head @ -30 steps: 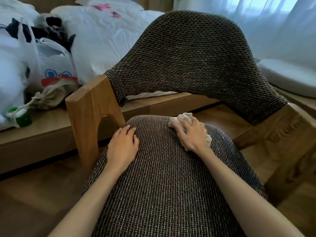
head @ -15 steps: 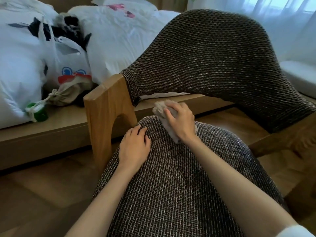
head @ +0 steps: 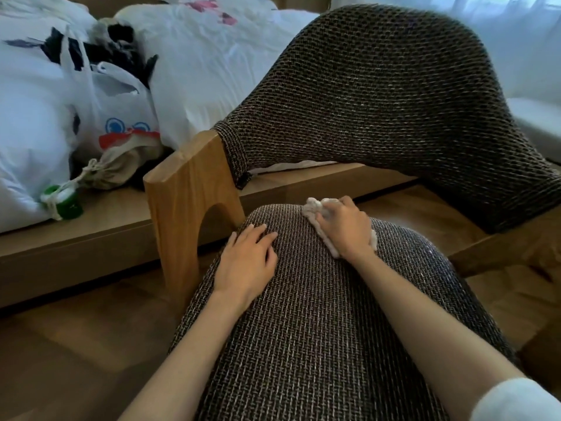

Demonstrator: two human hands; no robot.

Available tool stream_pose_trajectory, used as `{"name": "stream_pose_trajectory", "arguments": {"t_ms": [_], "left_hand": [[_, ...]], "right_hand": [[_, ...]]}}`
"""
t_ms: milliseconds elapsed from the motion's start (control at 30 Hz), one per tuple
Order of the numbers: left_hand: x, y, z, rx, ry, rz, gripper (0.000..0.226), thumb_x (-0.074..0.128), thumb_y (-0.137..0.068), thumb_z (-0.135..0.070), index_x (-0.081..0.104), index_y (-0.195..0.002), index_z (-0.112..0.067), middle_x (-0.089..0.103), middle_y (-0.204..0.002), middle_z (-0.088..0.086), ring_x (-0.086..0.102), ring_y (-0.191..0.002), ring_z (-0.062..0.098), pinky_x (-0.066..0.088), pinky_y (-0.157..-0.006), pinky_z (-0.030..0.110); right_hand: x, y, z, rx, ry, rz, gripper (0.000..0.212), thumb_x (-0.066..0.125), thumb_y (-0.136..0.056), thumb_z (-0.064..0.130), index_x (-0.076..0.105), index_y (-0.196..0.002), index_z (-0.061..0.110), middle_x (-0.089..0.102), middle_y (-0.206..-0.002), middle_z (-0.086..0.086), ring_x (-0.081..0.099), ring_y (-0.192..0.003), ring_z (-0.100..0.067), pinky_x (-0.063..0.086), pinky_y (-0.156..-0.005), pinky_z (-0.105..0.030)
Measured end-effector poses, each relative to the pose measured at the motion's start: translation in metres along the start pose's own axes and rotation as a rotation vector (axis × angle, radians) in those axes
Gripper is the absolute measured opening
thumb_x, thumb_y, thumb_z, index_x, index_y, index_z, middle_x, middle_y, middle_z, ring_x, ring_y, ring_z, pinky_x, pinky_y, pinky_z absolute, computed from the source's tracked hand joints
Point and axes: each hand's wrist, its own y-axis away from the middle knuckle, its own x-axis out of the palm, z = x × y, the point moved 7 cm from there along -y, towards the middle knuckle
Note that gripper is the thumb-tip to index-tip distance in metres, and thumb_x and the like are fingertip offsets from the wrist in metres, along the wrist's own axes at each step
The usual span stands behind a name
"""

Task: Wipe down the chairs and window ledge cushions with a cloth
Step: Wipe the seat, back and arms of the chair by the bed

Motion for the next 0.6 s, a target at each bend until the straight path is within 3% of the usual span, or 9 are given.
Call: {"name": "stream_pose_trajectory", "arguments": {"t_ms": [133, 200, 267, 367, 467, 533, 600], "left_hand": [[-0.002, 0.001, 0.0, -0.021, 0.013, 0.011, 0.043, 0.031, -0.1, -0.035, 0.038, -0.143, -0.031, 0.031, -0.153, -0.006, 0.022, -0.143, 0.012, 0.013, -0.12, 0.037], [-0.004, 0.002, -0.001, -0.02, 0.007, 0.009, 0.044, 0.031, -0.101, -0.035, 0.038, -0.143, -0.031, 0.031, -0.153, -0.005, 0.022, -0.143, 0.012, 0.013, -0.12, 0.037], [-0.005, 0.002, -0.003, -0.02, 0.01, 0.005, 0.044, 0.031, -0.101, -0.035, 0.038, -0.144, -0.03, 0.032, -0.153, -0.005, 0.022, -0.143, 0.012, 0.013, -0.12, 0.036], [-0.005, 0.002, -0.002, -0.035, 0.022, -0.011, 0.043, 0.032, -0.1, -0.034, 0.04, -0.143, -0.029, 0.033, -0.153, -0.004, 0.023, -0.143, 0.013, 0.012, -0.119, 0.035], [-0.005, 0.003, -0.001, -0.039, 0.014, -0.051, 0.042, 0.036, -0.1, -0.032, 0.044, -0.141, -0.027, 0.038, -0.15, -0.002, 0.029, -0.14, 0.014, 0.016, -0.117, 0.035], [-0.005, 0.002, -0.001, -0.033, 0.012, -0.071, 0.042, 0.038, -0.099, -0.031, 0.047, -0.139, -0.025, 0.041, -0.148, -0.001, 0.032, -0.138, 0.014, 0.019, -0.116, 0.035], [-0.005, 0.002, 0.0, -0.03, 0.007, -0.085, 0.04, 0.04, -0.098, -0.03, 0.05, -0.136, -0.023, 0.044, -0.145, 0.0, 0.035, -0.136, 0.014, 0.021, -0.115, 0.035]], "right_hand": [[-0.039, 0.016, -0.099, 0.228, 0.108, -0.045, 0.024, 0.053, -0.091, 0.037, 0.07, -0.099, 0.022, 0.057, -0.096, -0.007, 0.062, -0.086, -0.035, 0.037, -0.066, -0.032], [-0.052, 0.022, -0.128, 0.302, 0.041, -0.074, 0.018, 0.059, -0.088, 0.027, 0.072, -0.089, 0.014, 0.051, -0.082, -0.004, 0.059, -0.085, -0.032, 0.027, -0.064, -0.028], [-0.06, 0.023, -0.136, 0.356, -0.026, -0.098, 0.019, 0.062, -0.087, 0.026, 0.074, -0.091, 0.01, 0.057, -0.083, -0.007, 0.059, -0.086, -0.028, 0.033, -0.067, -0.028], [-0.062, 0.013, -0.103, 0.312, -0.031, -0.128, 0.031, 0.06, -0.089, 0.04, 0.071, -0.11, 0.02, 0.069, -0.104, -0.011, 0.064, -0.09, -0.025, 0.048, -0.075, -0.031], [-0.034, -0.011, -0.019, 0.13, -0.135, -0.076, 0.033, 0.057, -0.09, 0.046, 0.066, -0.117, 0.029, 0.065, -0.112, -0.003, 0.056, -0.078, -0.011, 0.039, -0.055, -0.016], [-0.002, -0.019, 0.048, -0.004, -0.184, 0.03, 0.034, 0.054, -0.091, 0.049, 0.065, -0.118, 0.031, 0.063, -0.115, -0.003, 0.061, -0.084, -0.014, 0.051, -0.066, -0.025], [0.023, -0.018, 0.093, -0.06, -0.178, 0.103, 0.034, 0.052, -0.091, 0.048, 0.067, -0.115, 0.029, 0.059, -0.116, -0.006, 0.062, -0.094, -0.024, 0.051, -0.08, -0.035]]}}
